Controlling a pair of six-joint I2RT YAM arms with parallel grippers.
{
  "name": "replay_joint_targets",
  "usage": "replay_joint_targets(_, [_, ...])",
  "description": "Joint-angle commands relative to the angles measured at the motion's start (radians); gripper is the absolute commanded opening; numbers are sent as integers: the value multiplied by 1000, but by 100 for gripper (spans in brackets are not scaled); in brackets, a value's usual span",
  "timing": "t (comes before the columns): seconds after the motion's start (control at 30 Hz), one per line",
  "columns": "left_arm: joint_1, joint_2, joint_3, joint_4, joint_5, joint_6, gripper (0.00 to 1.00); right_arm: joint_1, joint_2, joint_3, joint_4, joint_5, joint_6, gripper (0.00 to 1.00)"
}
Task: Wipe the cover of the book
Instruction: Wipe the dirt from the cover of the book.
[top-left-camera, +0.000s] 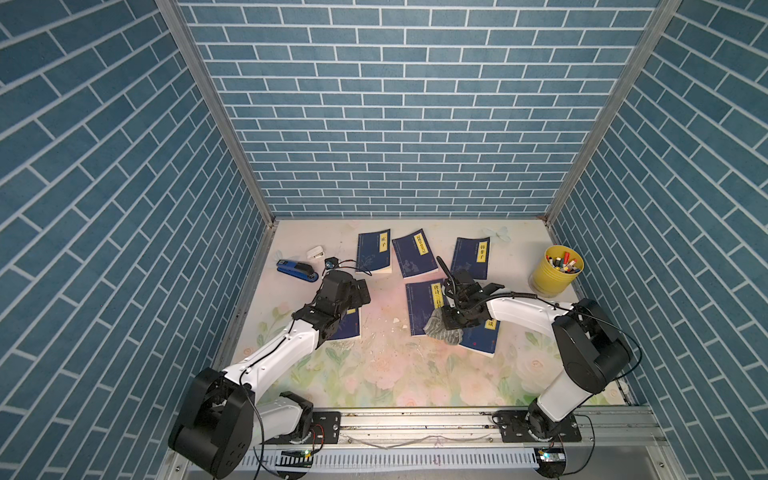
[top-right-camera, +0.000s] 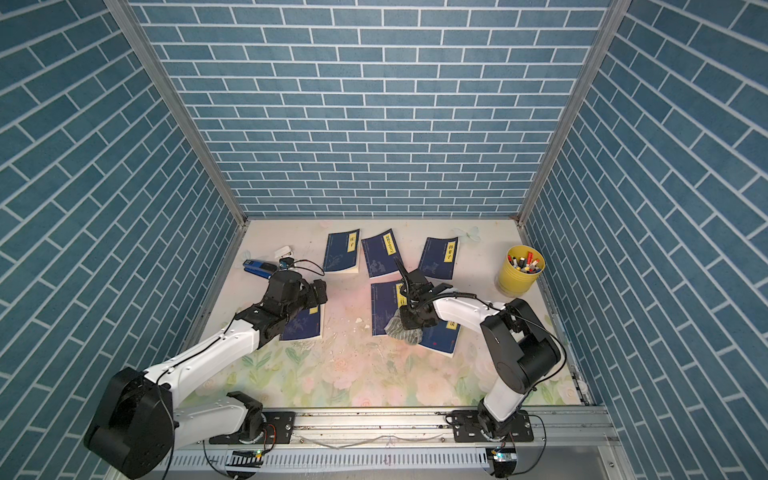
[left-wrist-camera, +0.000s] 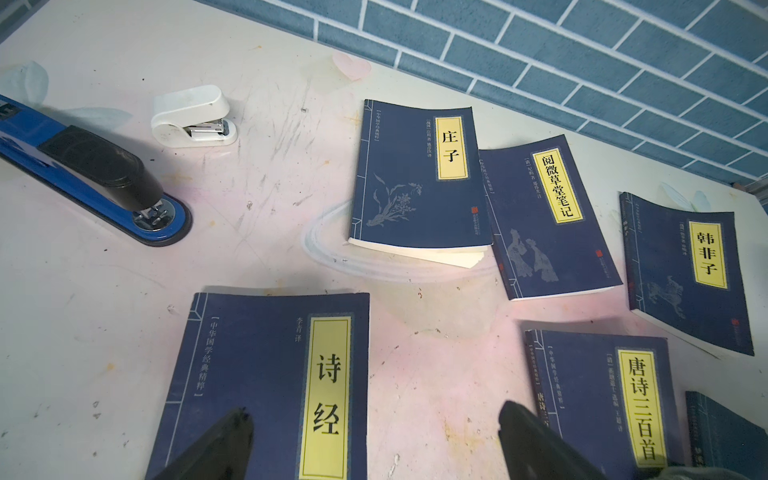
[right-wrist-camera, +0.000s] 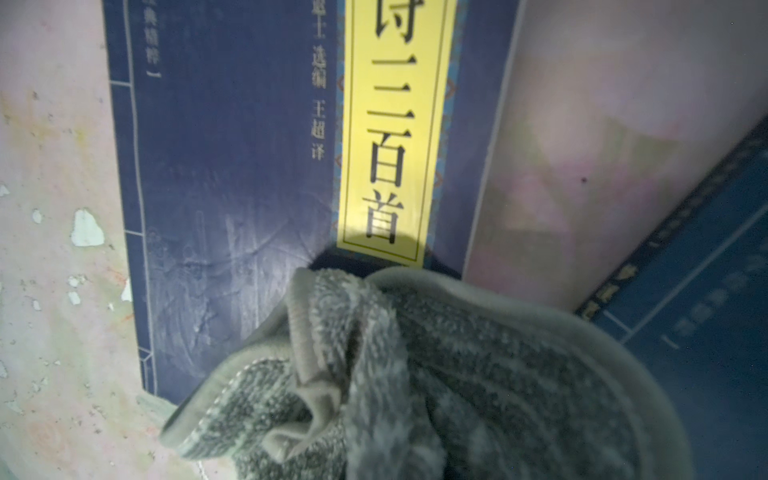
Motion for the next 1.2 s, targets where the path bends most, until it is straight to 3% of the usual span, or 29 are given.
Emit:
replay_joint_targets(0.0, [-3, -10, 18, 4, 2, 5, 98, -2, 109, 51, -72, 25, 1, 0])
replay_joint_targets(0.4, [-2, -110, -24, -43, -33, 8, 98, -42, 408, 451, -117, -3, -25, 0])
replay_joint_targets(0.7, [1, -79, -18, -31, -32, 28, 99, 59, 248, 234, -101, 12, 1, 0])
replay_joint_targets(0.93, [3, -29, 0, -5, -18, 32, 99, 134, 139, 25, 23, -28, 124, 0])
replay_joint_targets(1.17, [3, -22, 10, -9, -7, 34, 99, 65, 276, 200, 20, -33, 81, 0])
